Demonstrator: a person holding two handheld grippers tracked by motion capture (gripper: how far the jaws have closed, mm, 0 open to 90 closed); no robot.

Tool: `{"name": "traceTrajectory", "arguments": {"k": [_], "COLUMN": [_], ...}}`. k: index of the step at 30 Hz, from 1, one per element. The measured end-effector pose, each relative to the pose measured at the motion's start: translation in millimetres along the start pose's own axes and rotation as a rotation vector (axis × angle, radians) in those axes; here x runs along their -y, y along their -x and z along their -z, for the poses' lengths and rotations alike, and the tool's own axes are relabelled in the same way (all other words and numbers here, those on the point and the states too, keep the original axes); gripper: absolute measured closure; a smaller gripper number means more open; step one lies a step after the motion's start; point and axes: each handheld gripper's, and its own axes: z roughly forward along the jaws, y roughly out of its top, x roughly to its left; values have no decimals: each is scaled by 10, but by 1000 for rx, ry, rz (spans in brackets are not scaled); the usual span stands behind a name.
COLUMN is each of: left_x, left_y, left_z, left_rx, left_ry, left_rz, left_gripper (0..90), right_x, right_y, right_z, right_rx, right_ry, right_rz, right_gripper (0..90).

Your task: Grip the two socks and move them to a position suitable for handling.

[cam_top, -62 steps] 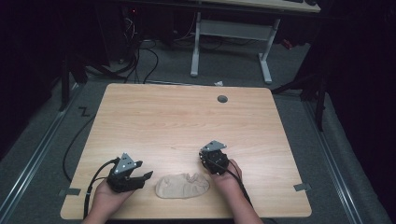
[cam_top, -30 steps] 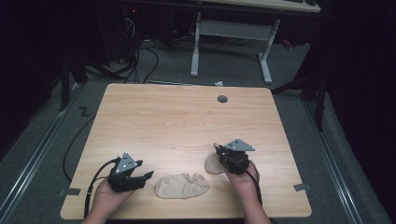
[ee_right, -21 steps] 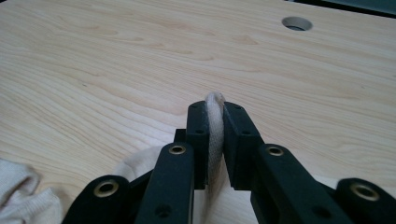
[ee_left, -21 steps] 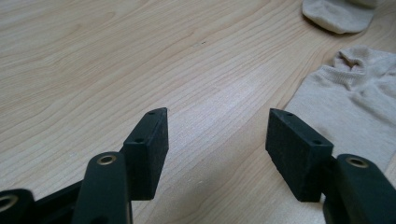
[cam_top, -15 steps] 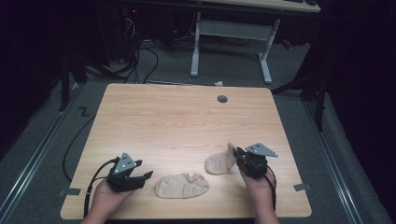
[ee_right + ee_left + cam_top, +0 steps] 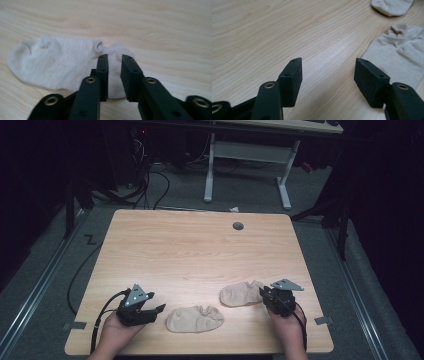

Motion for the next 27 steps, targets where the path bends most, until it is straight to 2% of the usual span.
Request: {"name": "traceTrajectory", "arguments": {"k": [1, 2, 3, 4, 7, 8, 14, 15, 16, 17, 18, 19, 21, 25, 27], "left_x": [0, 0, 0, 1, 1, 2, -1, -1, -1, -1, 1, 1, 2, 4, 2], "left_y": [0, -1, -1, -2, -3, -2, 6, 6, 7, 7, 11, 11, 19, 24, 20], "left_z": [0, 4, 4, 9, 10, 5, -10, -10, -17, -17, -27, -27, -39, -57, -77], "left_rx": [0, -4, -4, -6, -3, -3, 2, 2, 1, 1, 3, 3, 2, -2, -6], "left_ry": [0, -1, -1, 1, 1, 0, -5, -5, -9, -9, -10, -10, -16, -21, -27], "left_rz": [0, -3, -3, -4, -2, -3, -1, -1, -3, -3, -3, -3, -9, -11, -8], "left_gripper": [413, 419, 427, 433, 438, 438, 424, 424, 423, 423, 423, 423, 423, 426, 427], "right_x": [0, 23, 23, 44, 53, 50, 4, 4, -26, -26, -60, -60, -134, -196, -243], "right_y": [0, 7, 7, -2, -24, -70, -342, -342, -454, -454, -531, -531, -638, -716, -808], "right_z": [0, -77, -77, -114, -141, -158, -225, -225, -267, -267, -309, -309, -401, -476, -541], "right_rx": [0, -22, -22, -41, -50, -70, -128, -128, -146, -146, -156, -156, -179, -196, -219], "right_ry": [0, -47, -47, -85, -107, -113, -106, -106, -98, -98, -93, -93, -83, -78, -71], "right_rz": [0, 2, 2, 1, 14, 26, 87, 87, 118, 118, 145, 145, 184, 206, 216], "right_gripper": [792, 825, 825, 861, 879, 892, 896, 896, 896, 896, 896, 896, 896, 896, 897]}}
